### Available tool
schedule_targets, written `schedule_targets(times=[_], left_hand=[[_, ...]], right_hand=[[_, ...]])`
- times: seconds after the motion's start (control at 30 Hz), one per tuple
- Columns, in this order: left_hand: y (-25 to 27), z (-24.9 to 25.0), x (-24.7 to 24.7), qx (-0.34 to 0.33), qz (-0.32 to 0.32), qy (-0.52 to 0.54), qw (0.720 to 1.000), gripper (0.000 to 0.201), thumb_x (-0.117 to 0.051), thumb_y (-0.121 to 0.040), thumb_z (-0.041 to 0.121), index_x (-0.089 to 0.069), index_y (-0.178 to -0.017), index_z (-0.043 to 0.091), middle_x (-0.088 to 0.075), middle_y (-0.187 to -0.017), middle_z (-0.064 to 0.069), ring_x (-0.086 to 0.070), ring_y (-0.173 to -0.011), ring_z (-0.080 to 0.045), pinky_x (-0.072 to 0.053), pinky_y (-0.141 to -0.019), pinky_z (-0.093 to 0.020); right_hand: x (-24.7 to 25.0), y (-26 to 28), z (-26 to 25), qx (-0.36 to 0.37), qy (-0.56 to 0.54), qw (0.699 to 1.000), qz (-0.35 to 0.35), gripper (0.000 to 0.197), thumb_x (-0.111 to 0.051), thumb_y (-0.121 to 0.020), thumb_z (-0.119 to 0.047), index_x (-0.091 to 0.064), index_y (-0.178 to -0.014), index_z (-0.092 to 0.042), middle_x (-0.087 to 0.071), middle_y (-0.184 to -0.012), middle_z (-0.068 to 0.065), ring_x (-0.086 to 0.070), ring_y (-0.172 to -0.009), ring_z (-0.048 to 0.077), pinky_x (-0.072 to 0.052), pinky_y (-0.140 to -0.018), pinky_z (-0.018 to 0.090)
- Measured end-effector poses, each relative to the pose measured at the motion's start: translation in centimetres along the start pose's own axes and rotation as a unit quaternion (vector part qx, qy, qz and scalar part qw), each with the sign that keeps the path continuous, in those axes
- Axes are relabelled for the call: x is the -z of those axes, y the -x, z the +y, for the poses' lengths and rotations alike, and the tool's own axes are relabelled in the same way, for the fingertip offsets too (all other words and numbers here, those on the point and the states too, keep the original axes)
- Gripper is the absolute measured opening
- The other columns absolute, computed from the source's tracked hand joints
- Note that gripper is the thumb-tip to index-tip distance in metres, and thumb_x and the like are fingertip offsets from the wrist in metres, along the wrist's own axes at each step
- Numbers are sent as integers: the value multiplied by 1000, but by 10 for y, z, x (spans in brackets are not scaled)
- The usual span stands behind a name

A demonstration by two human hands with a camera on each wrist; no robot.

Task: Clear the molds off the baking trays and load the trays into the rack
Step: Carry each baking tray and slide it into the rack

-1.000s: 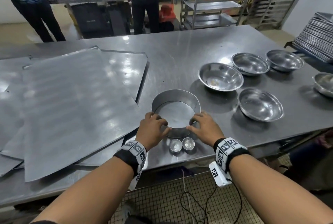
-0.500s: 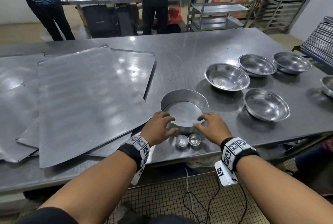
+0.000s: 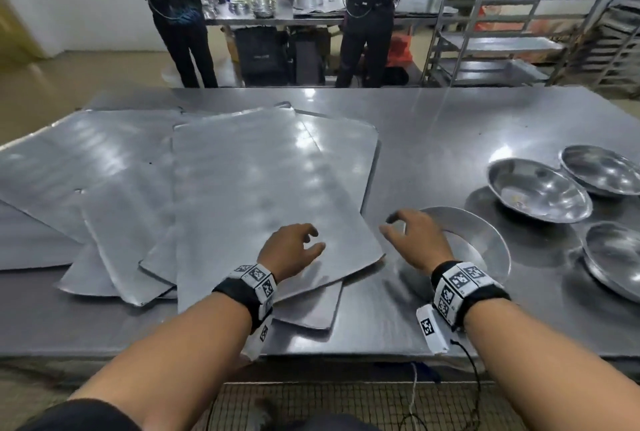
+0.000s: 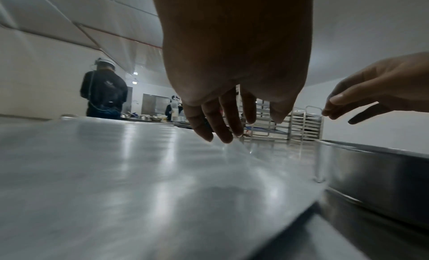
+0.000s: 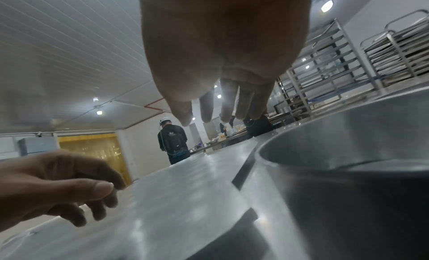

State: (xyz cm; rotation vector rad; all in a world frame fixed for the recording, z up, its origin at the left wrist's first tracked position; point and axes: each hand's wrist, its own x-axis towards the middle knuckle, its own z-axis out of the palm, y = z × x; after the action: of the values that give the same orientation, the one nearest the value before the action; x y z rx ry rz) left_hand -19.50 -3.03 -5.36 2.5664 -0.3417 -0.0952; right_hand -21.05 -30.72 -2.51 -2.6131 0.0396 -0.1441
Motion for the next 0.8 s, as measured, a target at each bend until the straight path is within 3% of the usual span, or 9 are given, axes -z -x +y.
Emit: schedule_targets(times=[0.07, 0.17, 0.23, 0.33, 0.4, 0.5, 0.6, 0.7, 0.8], left_hand=[[2, -35, 21, 25, 1, -7, 1000, 38, -61, -91, 52, -67, -117, 26, -69, -104, 6, -65, -94, -15, -52, -83, -33], [8, -87, 48, 71, 19, -17, 997, 37, -62, -91, 50, -67, -118, 25, -68, -107, 5, -63, -96, -16, -51, -85, -33], [12, -124, 63, 107, 34, -22, 993, 38, -62, -92, 48, -67, -120, 23, -68, -110, 3, -63, -99, -18, -50, -87, -33], [21, -180, 80, 162, 73, -20, 984, 39, -64, -91, 41, -66, -123, 18, -64, -122, -6, -60, -110, -24, -48, -92, -36], [30, -211, 89, 210, 91, -30, 973, 40, -62, -91, 33, -64, -126, 15, -58, -130, -13, -54, -119, -33, -47, -98, -41], [43, -245, 94, 255, 95, -51, 961, 38, -60, -93, 26, -63, -127, 10, -54, -131, -21, -49, -121, -42, -45, -99, -47], [51, -262, 92, 263, 97, -63, 958, 39, -60, -93, 25, -62, -129, 10, -53, -131, -20, -47, -122, -42, -42, -101, -49], [59, -271, 93, 287, 102, -71, 950, 38, -58, -94, 24, -61, -130, 12, -52, -133, -19, -44, -124, -42, -37, -102, -52], [69, -274, 93, 271, 97, -67, 955, 34, -57, -94, 24, -64, -126, 13, -54, -132, -16, -44, -124, -40, -37, -102, -53]], right_hand=[[-21, -8, -23, 2, -5, 999, -33, 30, -62, -91, -47, -69, -109, -24, -67, -116, -2, -58, -108, 18, -44, -91, 32], [-53, -13, -50, -3, -13, 998, -63, 27, -63, -92, -46, -70, -108, -24, -69, -109, -5, -57, -90, 11, -40, -78, 27], [-75, -13, -57, -12, -24, 997, -70, 25, -64, -91, -45, -69, -105, -25, -70, -109, -4, -59, -89, 11, -43, -79, 28], [-100, -11, -63, -38, -33, 996, -70, 27, -63, -92, -44, -68, -110, -24, -67, -116, -3, -61, -102, 14, -47, -88, 32], [-113, -7, -65, -58, -29, 996, -64, 28, -63, -92, -41, -67, -113, -24, -65, -120, -3, -57, -112, 17, -45, -95, 34], [-130, 4, -61, -90, -35, 995, -38, 24, -65, -91, -34, -68, -111, -23, -63, -122, -1, -51, -119, 20, -41, -99, 35], [-143, 21, -57, -112, -35, 993, 2, 30, -68, -89, -31, -68, -116, -18, -59, -130, 6, -44, -127, 22, -37, -106, 36], [-149, 38, -60, -140, -29, 989, 28, 44, -71, -87, -31, -62, -128, -17, -44, -145, 9, -33, -137, 24, -34, -111, 40], [-152, 53, -65, -130, -8, 989, 64, 42, -73, -87, -31, -62, -125, -18, -40, -147, 10, -30, -139, 25, -33, -112, 44]])
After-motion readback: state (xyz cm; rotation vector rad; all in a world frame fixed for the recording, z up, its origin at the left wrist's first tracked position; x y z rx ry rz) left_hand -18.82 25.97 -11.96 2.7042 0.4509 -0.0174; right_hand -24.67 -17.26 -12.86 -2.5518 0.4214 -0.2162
